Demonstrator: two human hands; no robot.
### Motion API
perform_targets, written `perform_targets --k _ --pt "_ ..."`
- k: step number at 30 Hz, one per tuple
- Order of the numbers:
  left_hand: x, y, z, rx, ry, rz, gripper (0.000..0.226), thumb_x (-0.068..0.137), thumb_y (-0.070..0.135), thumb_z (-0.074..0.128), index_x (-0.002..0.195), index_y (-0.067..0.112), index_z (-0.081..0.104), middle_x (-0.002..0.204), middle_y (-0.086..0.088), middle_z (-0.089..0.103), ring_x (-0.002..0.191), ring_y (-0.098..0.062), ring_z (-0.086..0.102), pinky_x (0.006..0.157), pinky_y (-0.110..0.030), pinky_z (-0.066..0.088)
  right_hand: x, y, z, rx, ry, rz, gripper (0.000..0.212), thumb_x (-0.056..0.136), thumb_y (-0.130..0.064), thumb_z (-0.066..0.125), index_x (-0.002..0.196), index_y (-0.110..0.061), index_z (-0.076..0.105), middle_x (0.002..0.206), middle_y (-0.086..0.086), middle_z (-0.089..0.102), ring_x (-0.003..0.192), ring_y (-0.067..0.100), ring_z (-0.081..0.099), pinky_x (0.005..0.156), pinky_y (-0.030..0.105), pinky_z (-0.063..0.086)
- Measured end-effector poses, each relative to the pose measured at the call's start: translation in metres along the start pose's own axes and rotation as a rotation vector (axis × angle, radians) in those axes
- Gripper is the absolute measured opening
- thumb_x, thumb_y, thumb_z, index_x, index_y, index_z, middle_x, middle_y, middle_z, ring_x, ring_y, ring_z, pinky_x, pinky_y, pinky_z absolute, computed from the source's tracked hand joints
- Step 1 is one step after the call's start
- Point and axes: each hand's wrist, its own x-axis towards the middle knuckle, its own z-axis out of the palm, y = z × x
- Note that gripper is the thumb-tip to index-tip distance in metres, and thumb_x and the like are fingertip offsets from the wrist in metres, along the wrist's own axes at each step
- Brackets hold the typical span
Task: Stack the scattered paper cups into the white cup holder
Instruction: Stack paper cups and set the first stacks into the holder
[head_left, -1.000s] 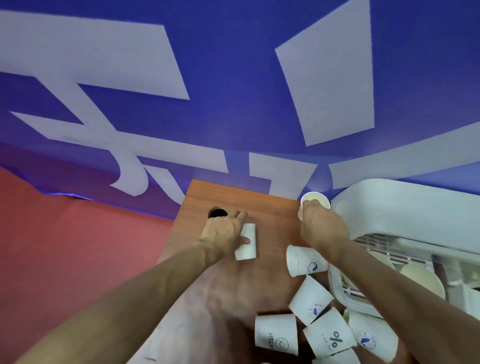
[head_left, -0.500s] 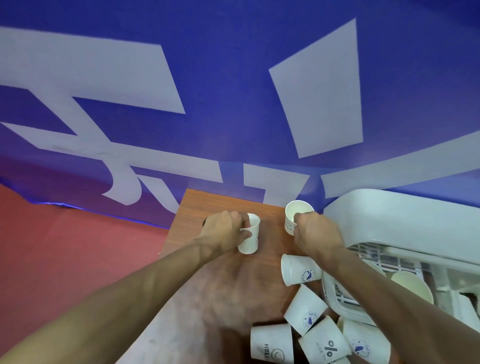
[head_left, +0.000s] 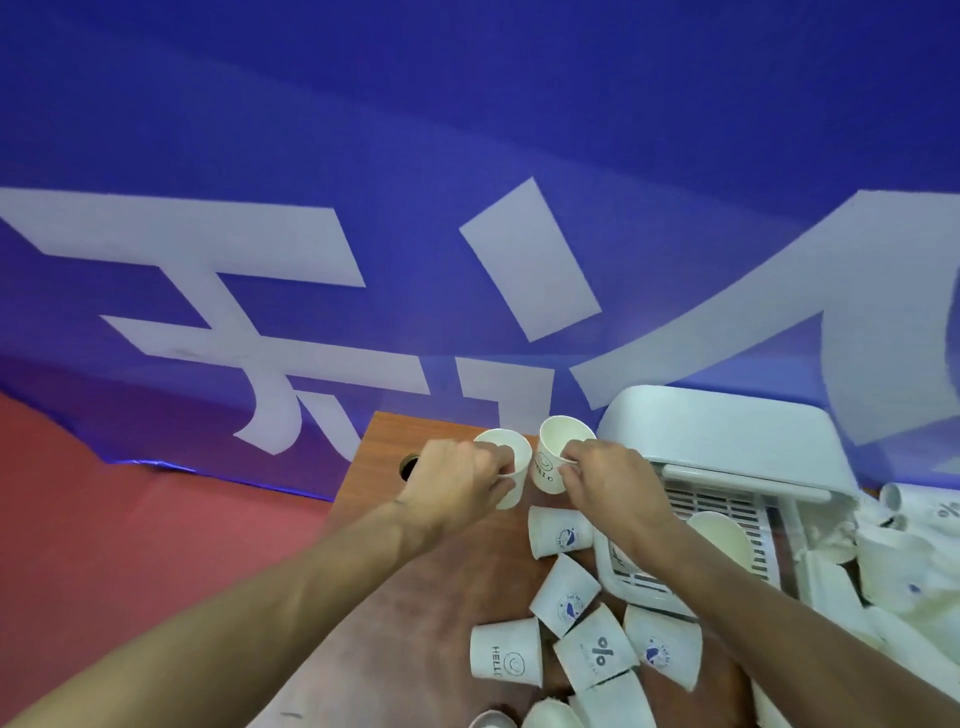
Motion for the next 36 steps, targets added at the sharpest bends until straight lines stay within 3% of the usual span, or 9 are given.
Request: perform_targets --k 3,7,14,18,25,33,36 --pt "-0.009 0.021 -0.018 0.061 0.025 0.035 0.020 0.091 0.046 0.051 0.092 0.027 0.059 0.083 0.002 0.069 0.069 -0.023 0.062 0.051 -0.027 0.031 -0.025 0.011 -0.019 0.054 0.044 -0.006 0.021 0.098 -0.035 0.047 0.107 -0.022 0.061 0.104 0.000 0.068 0.086 0.020 0.064 0.067 0.028 0.046" --pt "-0.012 0.054 -0.038 0.101 0.087 0.099 0.018 0.090 0.047 0.057 0.088 0.029 0.060 0.078 0.005 0.068 0.064 -0.019 0.060 0.045 -0.026 0.020 -0.058 0.032 -0.045 0.099 0.082 -0.003 0.019 0.095 -0.034 0.048 0.097 -0.022 0.063 0.095 -0.002 0.068 0.083 0.021 0.063 0.070 0.035 0.051" --pt "-0.006 0.109 -0.045 0.026 0.088 0.108 0.019 0.092 0.046 0.054 0.088 0.029 0.061 0.079 0.006 0.067 0.069 -0.020 0.060 0.050 -0.027 0.035 -0.105 0.079 -0.073 0.191 0.149 0.068 0.013 0.091 -0.028 0.049 0.078 -0.030 0.047 0.077 -0.007 0.060 0.069 0.019 0.053 0.058 0.031 0.037" --pt "-0.003 0.131 -0.042 0.022 0.133 0.146 0.020 0.092 0.045 0.055 0.085 0.028 0.062 0.074 0.007 0.067 0.061 -0.018 0.057 0.046 -0.026 0.036 -0.127 0.104 -0.076 0.290 0.211 0.122 0.009 0.088 -0.029 0.051 0.082 -0.030 0.058 0.073 -0.014 0.060 0.071 0.014 0.057 0.063 0.031 0.047" --pt "0.007 0.151 -0.028 0.000 0.205 0.245 0.015 0.088 0.042 0.064 0.081 0.028 0.065 0.067 0.008 0.064 0.057 -0.016 0.058 0.043 -0.023 0.033 -0.161 0.146 -0.064 0.309 0.267 0.106 0.007 0.088 -0.028 0.059 0.086 -0.023 0.064 0.079 -0.014 0.061 0.075 0.010 0.055 0.067 0.033 0.049" --pt "0.012 0.158 -0.001 -0.005 0.206 0.232 0.014 0.087 0.040 0.066 0.080 0.028 0.066 0.064 0.008 0.061 0.055 -0.014 0.056 0.043 -0.021 0.025 -0.173 0.168 -0.046 0.286 0.311 0.028 0.007 0.090 -0.022 0.065 0.094 -0.019 0.070 0.088 -0.009 0.064 0.072 -0.001 0.044 0.065 0.023 0.043" --pt "0.012 0.156 0.009 0.019 0.164 0.203 0.016 0.089 0.040 0.064 0.080 0.027 0.067 0.065 0.007 0.062 0.054 -0.015 0.055 0.041 -0.022 0.029 -0.173 0.171 -0.038 0.303 0.272 -0.043 0.011 0.091 -0.020 0.064 0.098 -0.016 0.071 0.094 -0.005 0.069 0.078 0.005 0.054 0.068 0.029 0.051"
